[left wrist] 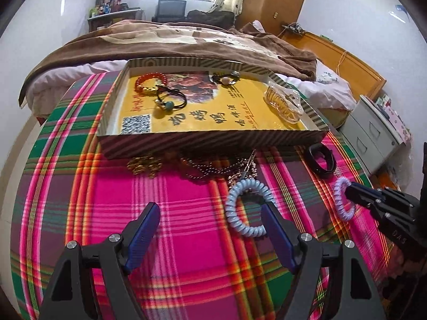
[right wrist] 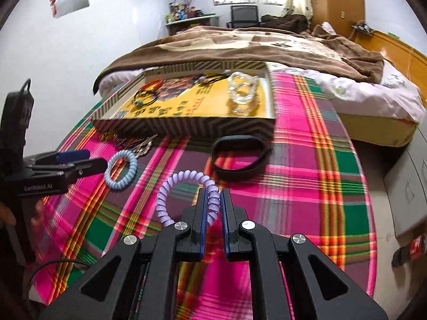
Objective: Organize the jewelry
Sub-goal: 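Close the left gripper on the blue coiled hair tie while the right gripper holds the purple one, then lift both hair ties and carry them toward the yellow box, then lower both hair ties into the yellow box and open both grippers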
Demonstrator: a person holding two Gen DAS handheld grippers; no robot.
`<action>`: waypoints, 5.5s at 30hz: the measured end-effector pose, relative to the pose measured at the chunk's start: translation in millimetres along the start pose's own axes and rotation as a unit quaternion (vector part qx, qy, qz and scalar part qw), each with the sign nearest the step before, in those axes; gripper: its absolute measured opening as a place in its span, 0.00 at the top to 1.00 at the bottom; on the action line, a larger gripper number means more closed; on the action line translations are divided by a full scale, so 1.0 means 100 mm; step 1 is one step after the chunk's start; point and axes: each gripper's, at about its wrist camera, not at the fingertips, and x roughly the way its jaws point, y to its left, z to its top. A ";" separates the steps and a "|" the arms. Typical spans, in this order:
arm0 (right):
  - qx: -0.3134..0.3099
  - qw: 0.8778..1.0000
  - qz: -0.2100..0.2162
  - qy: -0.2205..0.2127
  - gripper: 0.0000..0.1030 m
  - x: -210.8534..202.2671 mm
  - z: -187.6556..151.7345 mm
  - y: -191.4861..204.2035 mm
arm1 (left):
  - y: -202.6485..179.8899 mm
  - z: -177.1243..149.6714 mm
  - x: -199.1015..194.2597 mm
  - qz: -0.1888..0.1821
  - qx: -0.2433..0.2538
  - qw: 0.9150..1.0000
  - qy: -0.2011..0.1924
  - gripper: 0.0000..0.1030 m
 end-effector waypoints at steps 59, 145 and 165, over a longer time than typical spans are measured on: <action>-0.006 0.998 -0.012 -0.058 0.91 -0.15 0.77 0.07 | -0.01 0.59 -0.48 0.049 0.020 0.996 -0.073 0.90; -0.029 0.995 -0.010 0.091 0.91 2.07 2.06 0.72 | 0.73 1.03 0.62 0.090 -0.034 0.995 0.031 0.91; -0.017 0.998 0.012 0.063 0.70 1.73 2.03 0.73 | 0.59 0.99 0.39 0.091 -0.030 0.995 0.003 0.41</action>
